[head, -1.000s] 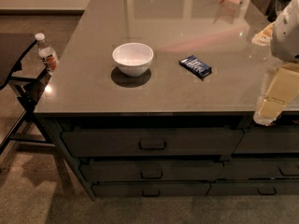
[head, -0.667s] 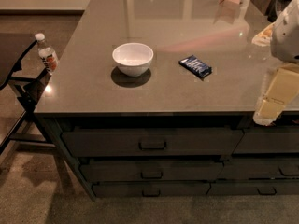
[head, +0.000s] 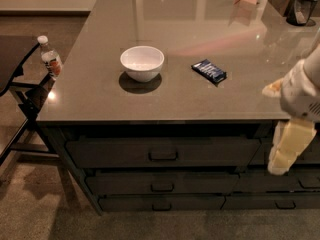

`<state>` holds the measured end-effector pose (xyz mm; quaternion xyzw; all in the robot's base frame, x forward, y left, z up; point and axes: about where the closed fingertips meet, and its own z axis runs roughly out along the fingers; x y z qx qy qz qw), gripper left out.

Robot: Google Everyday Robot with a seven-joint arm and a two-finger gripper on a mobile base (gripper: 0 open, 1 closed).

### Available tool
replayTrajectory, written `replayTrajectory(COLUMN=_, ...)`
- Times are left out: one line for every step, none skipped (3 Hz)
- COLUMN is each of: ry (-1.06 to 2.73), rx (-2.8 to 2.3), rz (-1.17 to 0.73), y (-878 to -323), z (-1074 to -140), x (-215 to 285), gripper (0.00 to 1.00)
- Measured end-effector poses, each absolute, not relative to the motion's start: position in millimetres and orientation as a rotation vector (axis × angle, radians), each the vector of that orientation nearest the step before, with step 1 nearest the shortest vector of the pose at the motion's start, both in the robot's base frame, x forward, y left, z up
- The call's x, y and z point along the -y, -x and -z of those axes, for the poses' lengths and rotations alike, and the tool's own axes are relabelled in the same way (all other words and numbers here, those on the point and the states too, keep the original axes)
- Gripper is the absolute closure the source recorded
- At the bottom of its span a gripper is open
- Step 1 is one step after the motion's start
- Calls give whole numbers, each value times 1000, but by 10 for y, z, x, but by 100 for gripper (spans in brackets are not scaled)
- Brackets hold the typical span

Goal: Open middle drawer

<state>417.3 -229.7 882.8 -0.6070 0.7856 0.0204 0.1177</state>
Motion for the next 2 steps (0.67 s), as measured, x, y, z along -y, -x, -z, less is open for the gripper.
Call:
replayTrajectory(ry=1823, rx=-2306, rz=-101, y=-4021, z=-8369, x=2305, gripper=0)
replayTrajectory(ry=1832, rx=-2303, rz=-104, y=-4018, z=-8316, x=2278, gripper=0)
